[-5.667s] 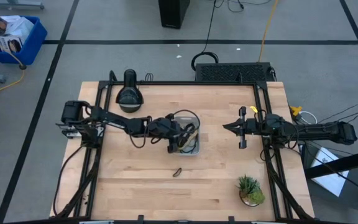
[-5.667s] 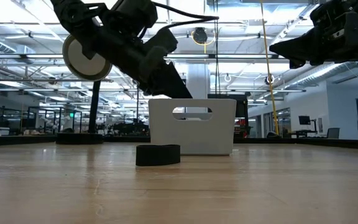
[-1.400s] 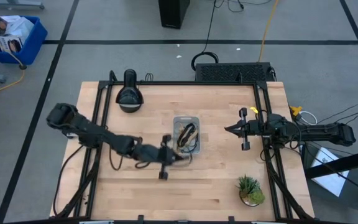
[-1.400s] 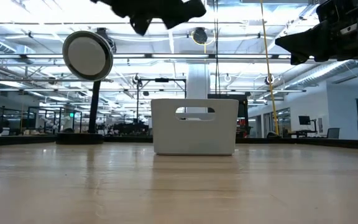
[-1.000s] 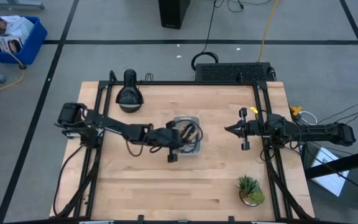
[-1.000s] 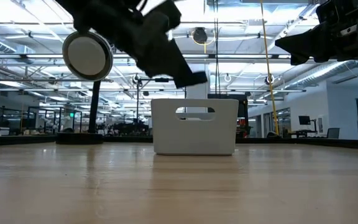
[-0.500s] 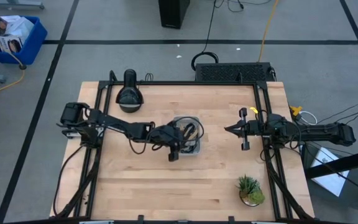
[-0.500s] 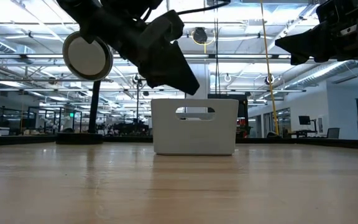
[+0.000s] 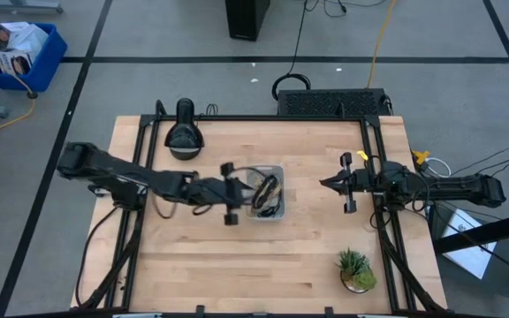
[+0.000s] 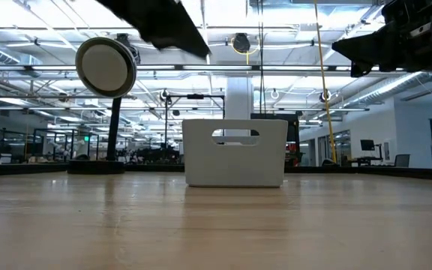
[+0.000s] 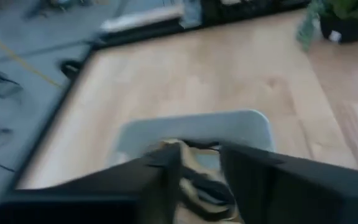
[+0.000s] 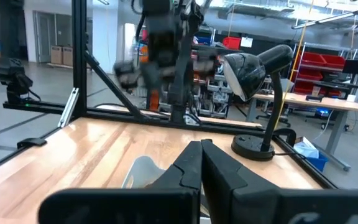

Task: Pick and place rubber bands into bin
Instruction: Return to Home Position

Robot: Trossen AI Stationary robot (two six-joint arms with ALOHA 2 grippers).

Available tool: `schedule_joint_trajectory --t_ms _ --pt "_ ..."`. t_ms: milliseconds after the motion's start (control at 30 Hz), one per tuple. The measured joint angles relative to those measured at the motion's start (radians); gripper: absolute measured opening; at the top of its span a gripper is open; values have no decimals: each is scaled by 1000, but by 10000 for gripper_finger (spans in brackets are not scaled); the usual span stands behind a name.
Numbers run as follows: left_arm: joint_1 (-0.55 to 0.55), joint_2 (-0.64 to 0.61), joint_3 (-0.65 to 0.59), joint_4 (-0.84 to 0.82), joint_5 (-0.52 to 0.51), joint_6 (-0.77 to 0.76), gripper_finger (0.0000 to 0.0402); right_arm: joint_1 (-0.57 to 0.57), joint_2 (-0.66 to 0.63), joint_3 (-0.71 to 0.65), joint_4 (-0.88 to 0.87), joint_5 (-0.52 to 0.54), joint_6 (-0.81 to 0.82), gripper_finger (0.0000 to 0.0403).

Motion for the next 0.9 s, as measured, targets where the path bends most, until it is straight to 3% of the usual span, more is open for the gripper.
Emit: schedule_joint_trajectory --t_ms 100,167,333,567,700,900 --pt "-24 -115 -9 -73 -33 38 35 0 -2 0 1 -1 10 0" --pt "-40 -191 -34 -104 -34 57 13 0 -2 0 2 -2 20 0" --pt "-82 -387 -166 -89 -162 97 5 0 -6 0 7 -1 33 0" --pt "-97 -700 -484 132 -172 123 3 0 -8 0 5 0 36 0" --pt "-84 -852 -626 165 -215 161 3 -1 -8 0 3 2 34 0" --pt "-80 -1099 -784 226 -101 220 2 -1 -8 0 -2 3 33 0"
